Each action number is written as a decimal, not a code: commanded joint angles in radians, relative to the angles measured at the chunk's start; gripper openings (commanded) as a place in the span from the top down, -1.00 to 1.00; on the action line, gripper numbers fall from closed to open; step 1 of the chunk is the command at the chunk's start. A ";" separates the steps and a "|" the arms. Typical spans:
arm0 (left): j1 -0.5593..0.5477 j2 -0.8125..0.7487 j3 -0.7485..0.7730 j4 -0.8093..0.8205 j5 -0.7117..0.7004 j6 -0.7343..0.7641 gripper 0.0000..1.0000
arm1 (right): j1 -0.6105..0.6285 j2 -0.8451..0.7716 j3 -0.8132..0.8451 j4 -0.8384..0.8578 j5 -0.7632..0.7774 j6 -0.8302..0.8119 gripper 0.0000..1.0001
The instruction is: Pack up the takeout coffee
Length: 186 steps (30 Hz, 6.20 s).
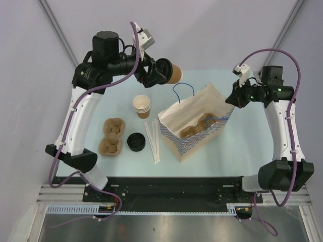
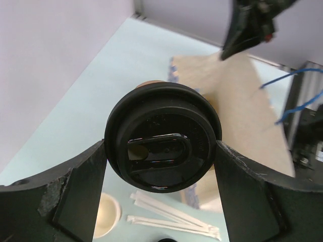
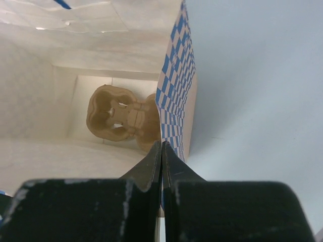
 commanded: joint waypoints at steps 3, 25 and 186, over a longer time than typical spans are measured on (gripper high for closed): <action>-0.139 -0.034 0.065 -0.053 0.174 0.033 0.51 | 0.014 -0.064 -0.027 0.010 -0.021 0.125 1.00; -0.398 -0.023 -0.288 0.078 -0.163 0.020 0.61 | 0.017 -0.164 -0.097 -0.043 -0.041 0.156 1.00; -0.518 -0.086 -1.049 0.433 -0.721 0.466 0.92 | 0.622 -0.365 -0.315 0.364 0.180 -0.140 1.00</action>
